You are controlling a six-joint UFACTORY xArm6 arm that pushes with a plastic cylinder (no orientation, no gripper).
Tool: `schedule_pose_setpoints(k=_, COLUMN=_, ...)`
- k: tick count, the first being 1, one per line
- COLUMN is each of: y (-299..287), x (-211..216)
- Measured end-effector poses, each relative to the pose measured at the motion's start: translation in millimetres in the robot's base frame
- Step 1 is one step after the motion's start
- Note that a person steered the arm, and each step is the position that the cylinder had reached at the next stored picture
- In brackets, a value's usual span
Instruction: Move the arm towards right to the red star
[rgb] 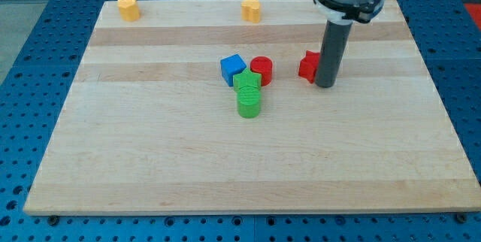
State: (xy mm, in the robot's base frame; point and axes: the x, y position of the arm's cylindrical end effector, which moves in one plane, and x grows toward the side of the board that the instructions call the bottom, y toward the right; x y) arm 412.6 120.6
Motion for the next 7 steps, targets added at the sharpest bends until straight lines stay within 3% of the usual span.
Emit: schedule_pose_setpoints(k=7, y=36, x=-33)
